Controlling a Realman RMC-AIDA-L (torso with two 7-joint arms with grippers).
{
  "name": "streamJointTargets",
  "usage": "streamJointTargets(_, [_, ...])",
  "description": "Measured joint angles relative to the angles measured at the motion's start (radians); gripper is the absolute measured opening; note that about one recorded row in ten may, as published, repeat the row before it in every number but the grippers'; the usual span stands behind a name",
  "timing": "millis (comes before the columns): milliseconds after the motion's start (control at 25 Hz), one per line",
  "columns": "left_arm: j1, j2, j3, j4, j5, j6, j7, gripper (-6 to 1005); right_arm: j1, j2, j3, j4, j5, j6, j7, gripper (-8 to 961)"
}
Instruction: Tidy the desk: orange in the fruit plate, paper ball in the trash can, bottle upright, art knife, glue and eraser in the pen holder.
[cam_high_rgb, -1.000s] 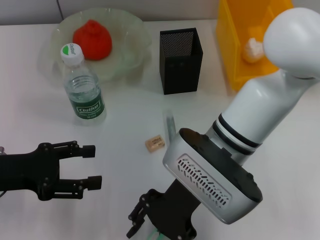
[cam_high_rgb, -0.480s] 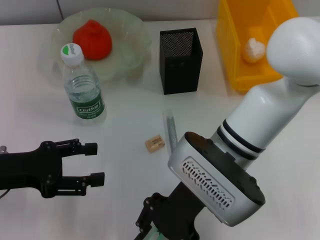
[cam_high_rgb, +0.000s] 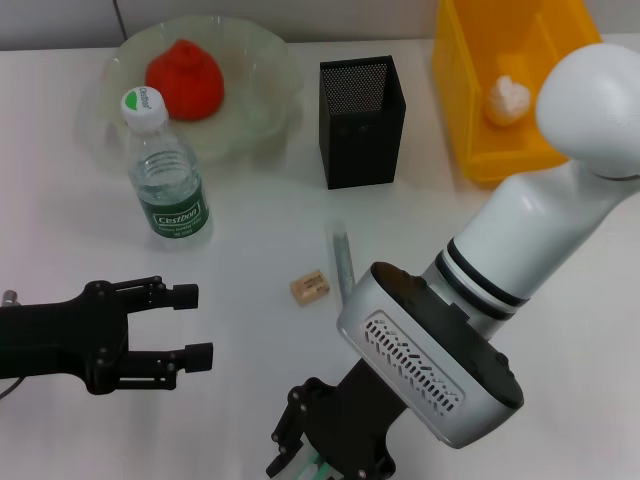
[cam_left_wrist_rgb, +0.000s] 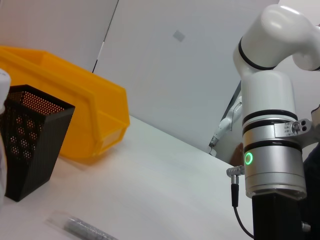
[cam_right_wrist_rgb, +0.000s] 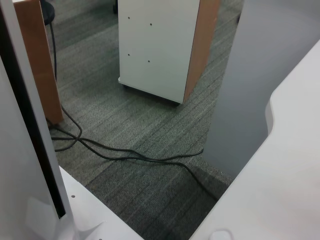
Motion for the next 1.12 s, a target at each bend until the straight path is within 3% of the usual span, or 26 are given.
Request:
streamJointTargets(760, [0.001,-0.002,-0.015,0.0,0.001,0.003,0.0,845,0.009,0.0,-0.003,0.015,-0.008,0.002,-0.001,333])
streamJointTargets(1120, [-0.006,-0.006,-0.015,0.0,0.005,0.002,0.0,845,0.012,0.0,-0.051,0.017,-0.003,0.05,0.012,332])
